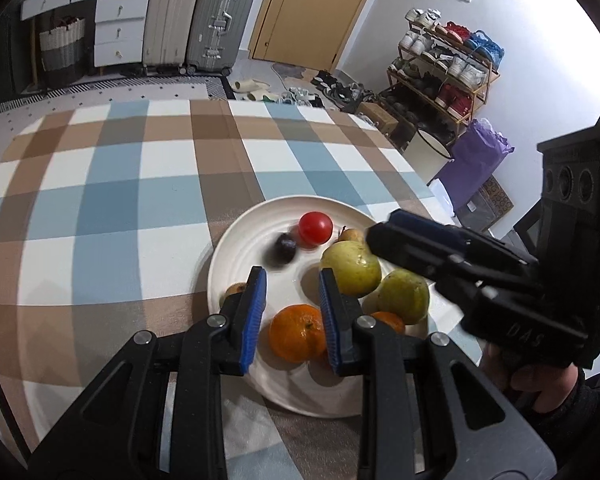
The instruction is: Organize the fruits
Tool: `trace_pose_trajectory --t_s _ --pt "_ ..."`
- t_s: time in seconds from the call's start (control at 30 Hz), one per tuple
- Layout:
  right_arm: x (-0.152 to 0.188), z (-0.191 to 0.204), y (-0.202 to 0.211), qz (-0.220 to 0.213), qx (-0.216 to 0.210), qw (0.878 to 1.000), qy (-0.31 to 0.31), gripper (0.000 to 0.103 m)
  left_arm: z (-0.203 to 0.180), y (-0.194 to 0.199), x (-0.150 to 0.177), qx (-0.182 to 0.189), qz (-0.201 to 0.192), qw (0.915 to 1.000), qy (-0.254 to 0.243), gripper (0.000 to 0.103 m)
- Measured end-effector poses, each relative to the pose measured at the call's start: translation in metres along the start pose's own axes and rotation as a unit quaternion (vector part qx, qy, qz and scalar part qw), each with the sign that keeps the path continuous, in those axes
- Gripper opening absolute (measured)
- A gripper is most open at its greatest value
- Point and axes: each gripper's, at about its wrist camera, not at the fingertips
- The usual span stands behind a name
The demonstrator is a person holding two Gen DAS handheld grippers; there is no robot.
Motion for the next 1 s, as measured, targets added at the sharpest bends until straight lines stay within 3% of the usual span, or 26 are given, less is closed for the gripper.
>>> trace_pose_trajectory --t_s 0.17,0.27,0.37,0.5,0.6,0.7,0.77,0.87,1.0 --pt "0.002 0.0 0.033 -0.038 0.01 0.999 -0.009 0.055 -0.002 0.029 0.006 -0.006 -0.026 0.9996 0.006 0.023" --pt "0.008 0.004 0.053 -0.062 0.013 0.998 -0.011 0.065 -0.006 0.049 0.016 -0.011 -0.049 0.9987 0.006 0.023" --pt "0.018 0.01 0.072 -0.082 0.021 0.996 -0.006 0.071 -0.011 0.068 0.028 -0.016 -0.071 0.9974 0.006 0.029" --pt "0.03 0.017 0.093 -0.102 0.032 0.994 -0.008 0.082 -0.018 0.098 0.046 -0.036 -0.121 0.992 0.007 0.055" --pt "0.04 0.025 0.111 -0.126 0.043 0.991 -0.005 0.089 -0.023 0.117 0.058 -0.049 -0.156 0.9866 0.006 0.066" --pt "0.05 0.033 0.128 -0.157 0.051 0.986 0.003 0.097 -0.028 0.135 0.073 -0.058 -0.197 0.9787 0.002 0.084" --pt "0.057 0.036 0.134 -0.169 0.056 0.984 0.008 0.099 -0.033 0.147 0.084 -0.066 -0.223 0.9724 -0.005 0.086" --pt "0.068 0.04 0.141 -0.183 0.068 0.981 0.014 0.102 -0.04 0.158 0.099 -0.084 -0.254 0.9635 -0.018 0.102" --pt "0.081 0.041 0.144 -0.193 0.073 0.978 0.018 0.102 -0.047 0.171 0.123 -0.105 -0.3 0.9474 -0.033 0.102"
Point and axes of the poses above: each gripper's, at about its wrist camera, not at the fingertips, and y roughly against the way its jaws point, z to its left, x to its underside, and after that the axes turned 10 degrees about y, right-handed
